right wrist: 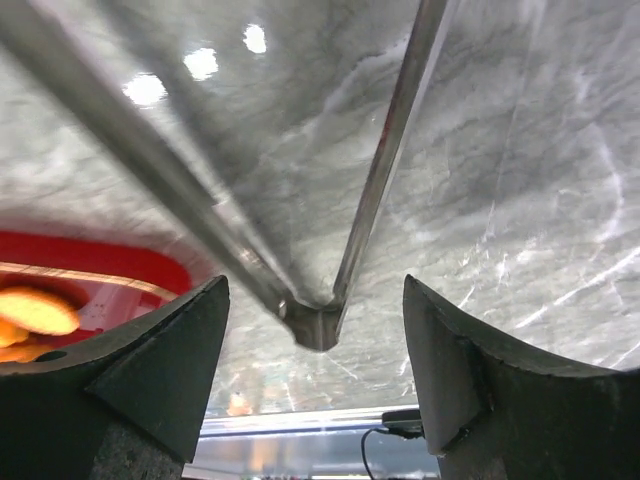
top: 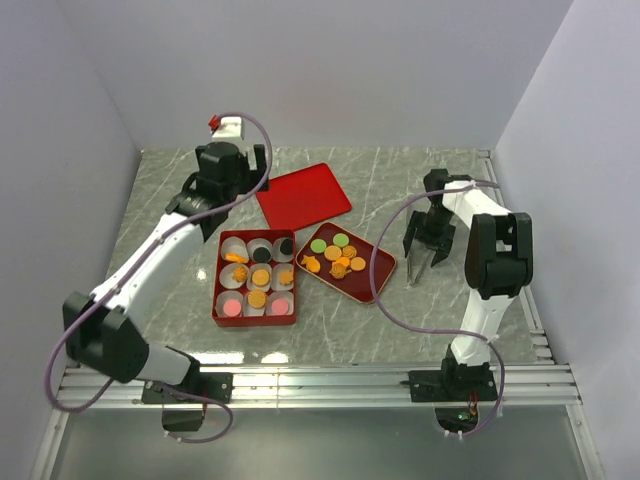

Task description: Pack the cookies

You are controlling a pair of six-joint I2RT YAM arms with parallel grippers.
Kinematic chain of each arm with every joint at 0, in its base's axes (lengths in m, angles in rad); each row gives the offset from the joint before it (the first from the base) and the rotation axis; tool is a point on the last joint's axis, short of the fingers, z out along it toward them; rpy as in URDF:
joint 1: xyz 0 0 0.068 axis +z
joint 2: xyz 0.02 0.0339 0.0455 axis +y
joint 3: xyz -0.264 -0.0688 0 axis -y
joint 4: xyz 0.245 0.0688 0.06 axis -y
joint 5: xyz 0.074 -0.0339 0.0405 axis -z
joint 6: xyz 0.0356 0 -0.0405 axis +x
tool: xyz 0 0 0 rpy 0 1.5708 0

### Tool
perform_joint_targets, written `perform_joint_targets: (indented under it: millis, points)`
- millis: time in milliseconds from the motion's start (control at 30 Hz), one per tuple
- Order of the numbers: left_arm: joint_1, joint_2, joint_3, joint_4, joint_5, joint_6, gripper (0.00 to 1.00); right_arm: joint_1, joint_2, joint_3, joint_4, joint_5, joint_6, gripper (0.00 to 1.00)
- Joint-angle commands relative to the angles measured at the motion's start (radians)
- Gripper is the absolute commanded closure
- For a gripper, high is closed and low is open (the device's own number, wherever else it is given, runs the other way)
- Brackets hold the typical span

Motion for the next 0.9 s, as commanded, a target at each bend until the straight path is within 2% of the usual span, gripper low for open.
perform_joint_targets:
  millis: [0,167,333,433,633,867]
  points:
    - [0.063,0.093,0.104,-0.018,0.118,-0.072,0.01,-0.005,-0.112,0.074,-0.043,0.007,0.003,0.23]
    - [0.197,0.326,0.281,-0.139,0.354,-0.154,0.02,-0.006,-0.222,0.069,-0.06,-0.009,-0.014,0.23]
    - [0.245,0.602,0.489,-0.272,0.476,-0.143,0.09,-0.006,-0.326,0.034,-0.077,-0.027,-0.018,0.24]
    - [0.249,0.723,0.612,-0.339,0.508,-0.123,0.12,-0.006,-0.363,0.018,-0.083,-0.035,-0.021,0.25]
    - [0.249,0.855,0.663,-0.359,0.55,-0.149,0.16,-0.005,-0.394,-0.012,-0.086,-0.03,-0.028,0.25]
    - [0.242,0.941,0.741,-0.424,0.493,-0.151,0.22,-0.005,-0.399,-0.015,-0.097,-0.024,-0.04,0.26]
